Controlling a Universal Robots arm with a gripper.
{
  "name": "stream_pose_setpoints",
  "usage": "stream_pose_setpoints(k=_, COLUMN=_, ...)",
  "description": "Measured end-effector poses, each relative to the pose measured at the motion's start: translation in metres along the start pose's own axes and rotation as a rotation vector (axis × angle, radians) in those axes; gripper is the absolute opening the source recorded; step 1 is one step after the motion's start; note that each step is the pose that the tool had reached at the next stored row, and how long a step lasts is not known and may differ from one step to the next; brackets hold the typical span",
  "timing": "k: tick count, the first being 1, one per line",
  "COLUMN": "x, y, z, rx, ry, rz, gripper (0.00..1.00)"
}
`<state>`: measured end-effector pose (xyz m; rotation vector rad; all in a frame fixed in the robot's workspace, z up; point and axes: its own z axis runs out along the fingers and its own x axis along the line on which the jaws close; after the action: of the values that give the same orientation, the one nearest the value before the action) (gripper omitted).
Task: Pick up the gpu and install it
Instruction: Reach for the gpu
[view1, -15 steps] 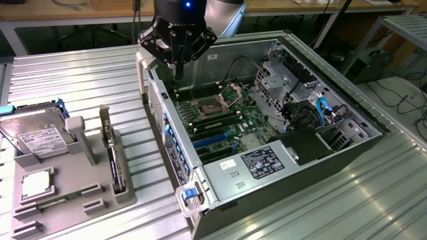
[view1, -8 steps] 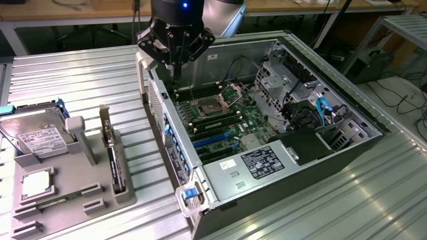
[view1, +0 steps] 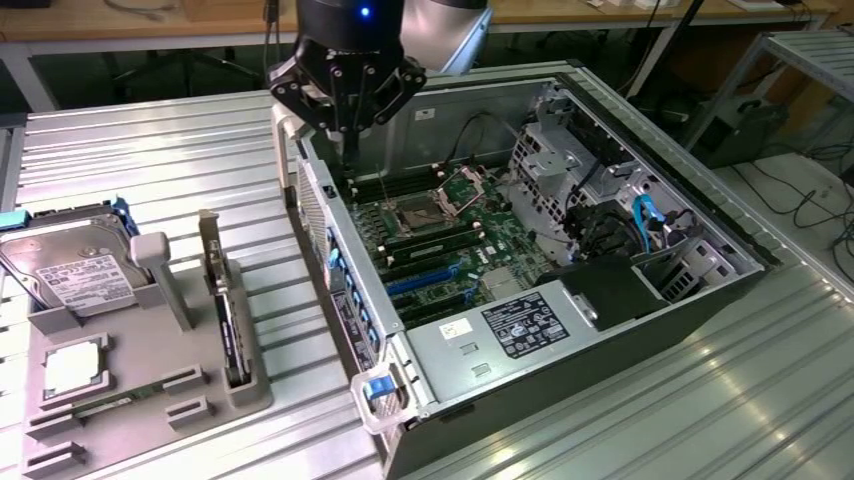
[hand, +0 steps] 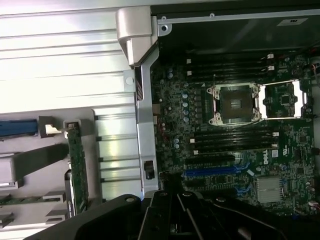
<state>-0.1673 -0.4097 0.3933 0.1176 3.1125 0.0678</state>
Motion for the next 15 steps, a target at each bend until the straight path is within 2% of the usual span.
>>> stream_pose_setpoints(k=15, x=0.0088, y=-0.0049, z=-0.0004, rx=0.0000, ry=0.0000, rz=0.000, gripper=0.11)
